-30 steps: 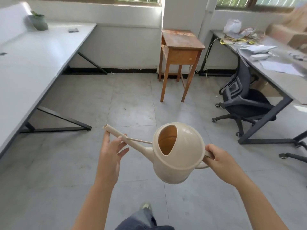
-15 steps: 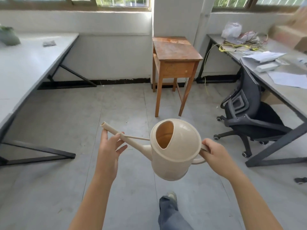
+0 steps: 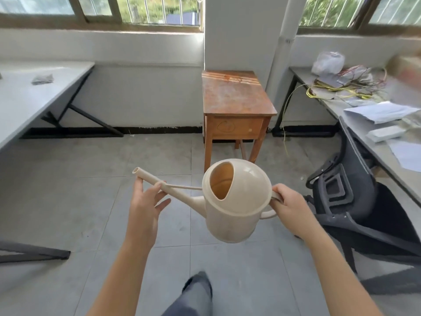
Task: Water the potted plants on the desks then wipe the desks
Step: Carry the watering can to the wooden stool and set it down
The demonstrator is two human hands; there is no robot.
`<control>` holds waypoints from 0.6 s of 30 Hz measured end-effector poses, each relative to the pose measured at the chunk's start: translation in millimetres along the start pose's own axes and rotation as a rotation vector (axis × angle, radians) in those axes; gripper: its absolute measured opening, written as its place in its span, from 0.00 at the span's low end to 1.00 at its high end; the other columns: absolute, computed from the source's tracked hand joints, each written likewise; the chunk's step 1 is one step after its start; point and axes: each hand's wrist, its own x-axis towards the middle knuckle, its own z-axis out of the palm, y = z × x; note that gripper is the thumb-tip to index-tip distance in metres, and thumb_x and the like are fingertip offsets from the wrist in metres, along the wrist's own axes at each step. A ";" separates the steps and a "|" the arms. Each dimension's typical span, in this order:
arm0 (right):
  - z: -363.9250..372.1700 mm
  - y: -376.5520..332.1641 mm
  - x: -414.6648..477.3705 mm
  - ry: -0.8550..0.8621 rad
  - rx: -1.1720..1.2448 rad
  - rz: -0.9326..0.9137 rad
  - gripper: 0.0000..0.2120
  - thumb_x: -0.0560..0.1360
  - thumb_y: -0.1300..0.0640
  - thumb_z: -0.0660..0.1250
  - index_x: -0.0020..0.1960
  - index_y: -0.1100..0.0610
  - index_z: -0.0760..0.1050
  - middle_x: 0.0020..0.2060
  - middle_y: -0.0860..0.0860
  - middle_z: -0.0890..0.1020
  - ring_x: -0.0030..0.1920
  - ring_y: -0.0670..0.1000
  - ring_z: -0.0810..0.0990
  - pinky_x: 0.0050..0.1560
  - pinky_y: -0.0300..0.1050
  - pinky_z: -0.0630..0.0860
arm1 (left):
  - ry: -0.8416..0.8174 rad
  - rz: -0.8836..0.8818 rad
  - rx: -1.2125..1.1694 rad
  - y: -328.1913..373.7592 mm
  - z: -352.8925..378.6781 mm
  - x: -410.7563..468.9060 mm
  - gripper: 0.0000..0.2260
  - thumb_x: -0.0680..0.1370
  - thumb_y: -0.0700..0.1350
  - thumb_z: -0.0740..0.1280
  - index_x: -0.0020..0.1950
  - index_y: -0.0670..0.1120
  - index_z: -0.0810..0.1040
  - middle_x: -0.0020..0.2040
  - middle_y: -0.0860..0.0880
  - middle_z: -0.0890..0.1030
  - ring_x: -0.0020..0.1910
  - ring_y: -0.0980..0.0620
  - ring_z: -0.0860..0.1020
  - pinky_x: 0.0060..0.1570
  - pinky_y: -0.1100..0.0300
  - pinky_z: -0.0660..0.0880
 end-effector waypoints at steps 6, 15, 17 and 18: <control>-20.9 31.2 100.1 -0.055 -0.059 0.015 0.06 0.75 0.61 0.62 0.41 0.54 0.72 0.35 0.48 0.76 0.36 0.47 0.72 0.36 0.29 0.67 | 0.004 -0.016 -0.017 -16.8 47.7 89.8 0.27 0.76 0.43 0.61 0.74 0.52 0.57 0.46 0.47 0.77 0.48 0.49 0.78 0.51 0.53 0.73; -56.9 60.8 262.1 -0.079 -0.066 0.118 0.05 0.75 0.63 0.62 0.47 0.55 0.74 0.42 0.48 0.78 0.42 0.41 0.74 0.39 0.27 0.68 | -0.037 -0.054 -0.003 -19.5 136.5 254.9 0.30 0.68 0.47 0.61 0.71 0.53 0.60 0.46 0.47 0.77 0.47 0.50 0.77 0.49 0.55 0.72; -62.4 69.5 293.7 -0.060 -0.043 0.139 0.06 0.75 0.63 0.61 0.47 0.52 0.73 0.43 0.48 0.78 0.43 0.42 0.75 0.40 0.31 0.70 | -0.036 -0.053 0.006 -20.2 154.6 285.0 0.29 0.69 0.47 0.61 0.71 0.53 0.61 0.46 0.48 0.77 0.47 0.50 0.77 0.50 0.55 0.72; -65.5 74.5 309.5 -0.054 -0.031 0.144 0.07 0.75 0.63 0.61 0.47 0.52 0.73 0.44 0.48 0.79 0.44 0.42 0.75 0.40 0.33 0.70 | -0.032 -0.053 0.007 -20.9 163.7 299.3 0.27 0.69 0.47 0.61 0.69 0.55 0.63 0.46 0.47 0.77 0.47 0.50 0.77 0.50 0.55 0.72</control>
